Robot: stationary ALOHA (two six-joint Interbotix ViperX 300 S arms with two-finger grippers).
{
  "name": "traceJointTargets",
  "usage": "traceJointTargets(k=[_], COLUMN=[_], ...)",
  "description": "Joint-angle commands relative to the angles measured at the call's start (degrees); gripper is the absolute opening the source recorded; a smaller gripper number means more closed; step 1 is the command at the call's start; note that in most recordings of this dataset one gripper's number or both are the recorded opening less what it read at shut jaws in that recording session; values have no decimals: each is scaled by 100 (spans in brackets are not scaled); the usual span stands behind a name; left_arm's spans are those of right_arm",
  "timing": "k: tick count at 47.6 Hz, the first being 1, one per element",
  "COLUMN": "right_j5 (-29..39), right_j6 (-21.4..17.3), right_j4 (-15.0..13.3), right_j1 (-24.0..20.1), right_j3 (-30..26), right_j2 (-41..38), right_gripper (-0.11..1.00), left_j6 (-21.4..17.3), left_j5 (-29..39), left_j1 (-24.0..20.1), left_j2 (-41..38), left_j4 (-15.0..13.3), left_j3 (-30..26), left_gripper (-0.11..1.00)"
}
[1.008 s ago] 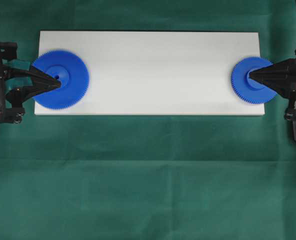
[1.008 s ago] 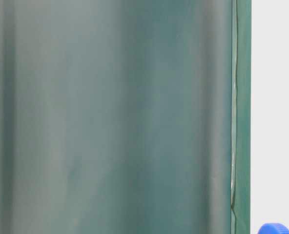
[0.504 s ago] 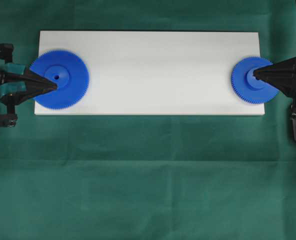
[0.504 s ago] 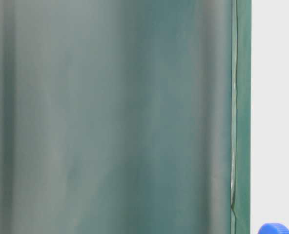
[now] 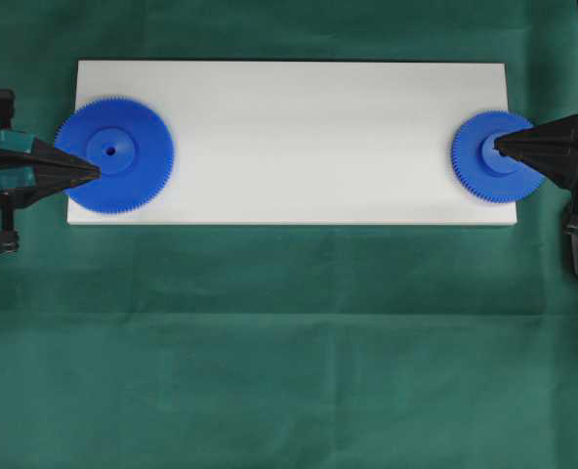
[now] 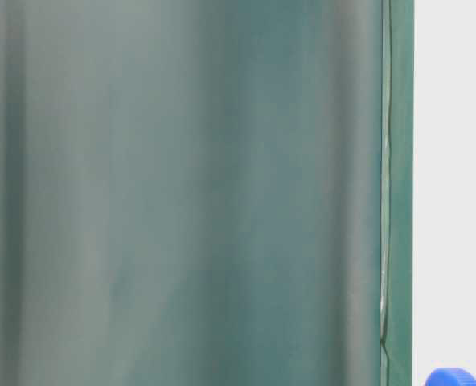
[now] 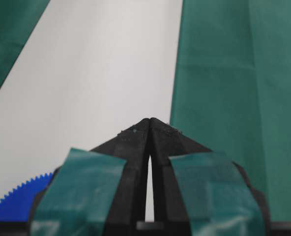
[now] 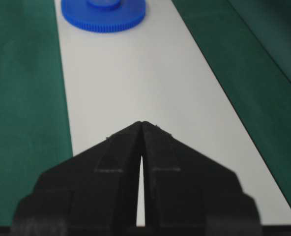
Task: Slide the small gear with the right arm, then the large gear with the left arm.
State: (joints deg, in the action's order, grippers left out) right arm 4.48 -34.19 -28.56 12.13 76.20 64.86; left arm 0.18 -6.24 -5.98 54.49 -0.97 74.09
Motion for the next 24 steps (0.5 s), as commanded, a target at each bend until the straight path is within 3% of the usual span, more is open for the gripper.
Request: traceJointTargets(k=[1, 13, 24], right_j5=[-62, -202, -492], right_j6=[9, 0, 0], right_j4=[-44, -360, -387], right_j1=[0, 0, 0], right_j3=[-44, 35, 35], right_j2=[-26, 0, 0], right_gripper=[50, 50, 50], left_j6=[0, 18, 18], left_j5=[-70, -70, -70], left_j1=[9, 26, 167], left_j2=[193, 940, 1046], left_j4=[0, 0, 0], left_j3=[53, 439, 431], left_gripper=[0, 0, 0])
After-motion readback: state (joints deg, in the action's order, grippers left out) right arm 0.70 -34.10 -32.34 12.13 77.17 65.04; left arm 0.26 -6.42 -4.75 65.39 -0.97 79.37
